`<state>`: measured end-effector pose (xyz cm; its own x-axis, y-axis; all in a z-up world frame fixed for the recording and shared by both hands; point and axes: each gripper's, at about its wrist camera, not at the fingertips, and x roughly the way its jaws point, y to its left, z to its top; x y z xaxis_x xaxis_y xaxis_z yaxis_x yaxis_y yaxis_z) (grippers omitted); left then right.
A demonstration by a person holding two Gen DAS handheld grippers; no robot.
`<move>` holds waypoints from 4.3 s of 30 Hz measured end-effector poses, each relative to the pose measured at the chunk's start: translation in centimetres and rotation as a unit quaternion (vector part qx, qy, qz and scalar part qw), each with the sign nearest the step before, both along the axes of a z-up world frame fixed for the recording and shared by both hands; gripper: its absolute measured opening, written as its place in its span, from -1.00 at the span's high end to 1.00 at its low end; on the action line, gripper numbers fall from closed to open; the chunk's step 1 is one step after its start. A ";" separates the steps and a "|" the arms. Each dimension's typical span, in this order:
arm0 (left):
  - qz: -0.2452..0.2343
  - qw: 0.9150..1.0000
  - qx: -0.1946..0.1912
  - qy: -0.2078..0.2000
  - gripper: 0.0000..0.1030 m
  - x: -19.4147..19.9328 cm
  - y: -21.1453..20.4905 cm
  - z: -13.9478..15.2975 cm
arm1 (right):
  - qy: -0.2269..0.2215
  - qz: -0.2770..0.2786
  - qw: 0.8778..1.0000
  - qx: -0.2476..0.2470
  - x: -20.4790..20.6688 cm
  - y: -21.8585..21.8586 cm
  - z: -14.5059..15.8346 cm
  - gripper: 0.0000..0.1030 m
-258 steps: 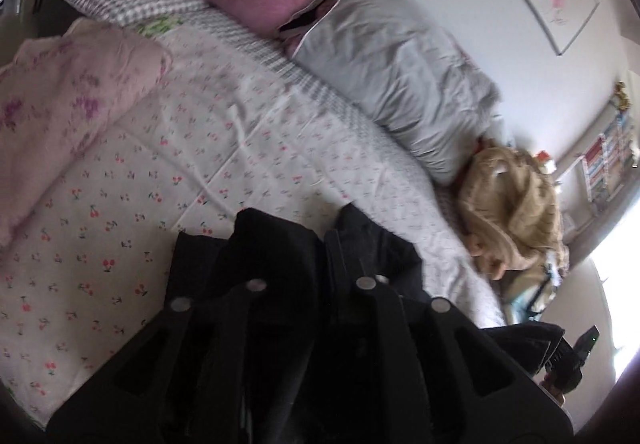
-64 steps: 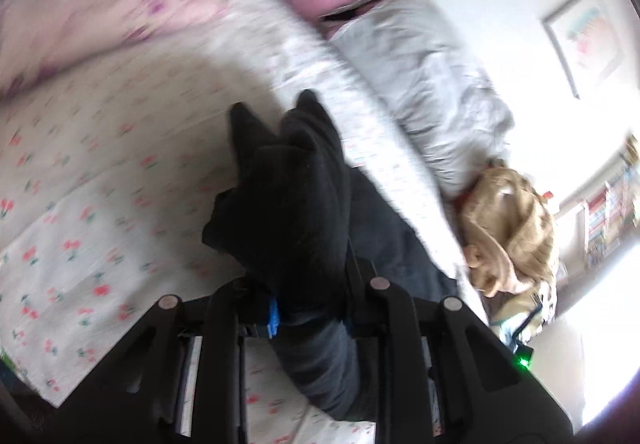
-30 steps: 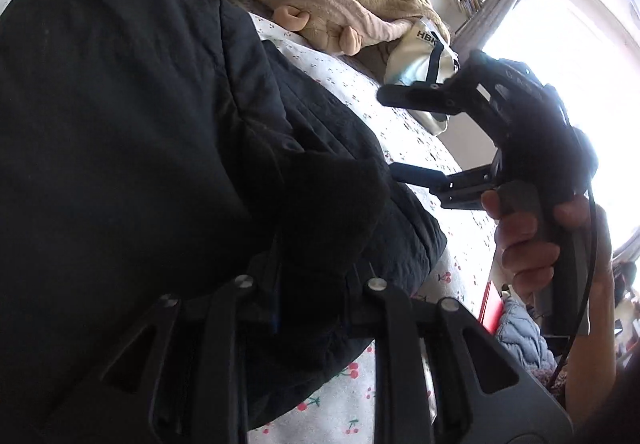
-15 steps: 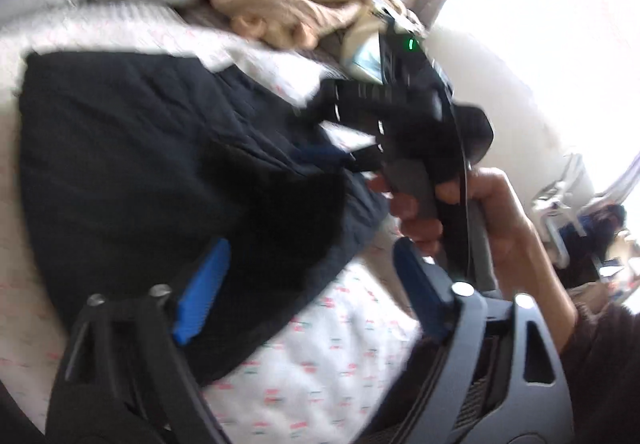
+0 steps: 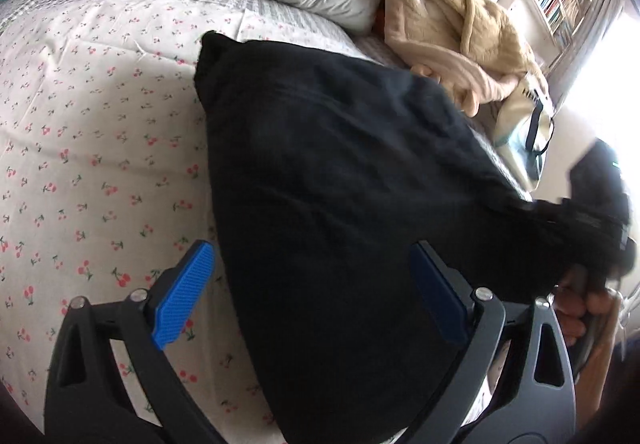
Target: Fold large clothes
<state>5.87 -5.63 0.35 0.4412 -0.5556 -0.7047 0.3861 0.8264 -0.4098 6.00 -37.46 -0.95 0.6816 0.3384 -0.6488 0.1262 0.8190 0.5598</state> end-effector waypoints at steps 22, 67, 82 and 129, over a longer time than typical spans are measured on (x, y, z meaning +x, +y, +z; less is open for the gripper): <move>-0.058 0.998 -0.004 0.037 -0.68 0.0 -4.6 -3.2 | 0.079 -0.057 0.985 0.142 -2.9 -11.6 -6.1 -0.06; -0.094 0.985 -0.052 0.137 -0.62 4.3 -0.9 -1.0 | 0.080 -0.023 0.991 0.100 -5.9 -8.2 -1.1 0.14; -0.041 0.961 -0.113 0.249 -0.94 5.5 1.6 -8.5 | 0.152 -0.030 0.983 0.096 -3.4 -6.8 -7.1 -0.69; -0.057 0.988 0.122 -0.081 -0.90 -4.9 -9.3 3.5 | 0.044 -0.215 0.943 -0.249 -16.8 0.2 7.8 -0.72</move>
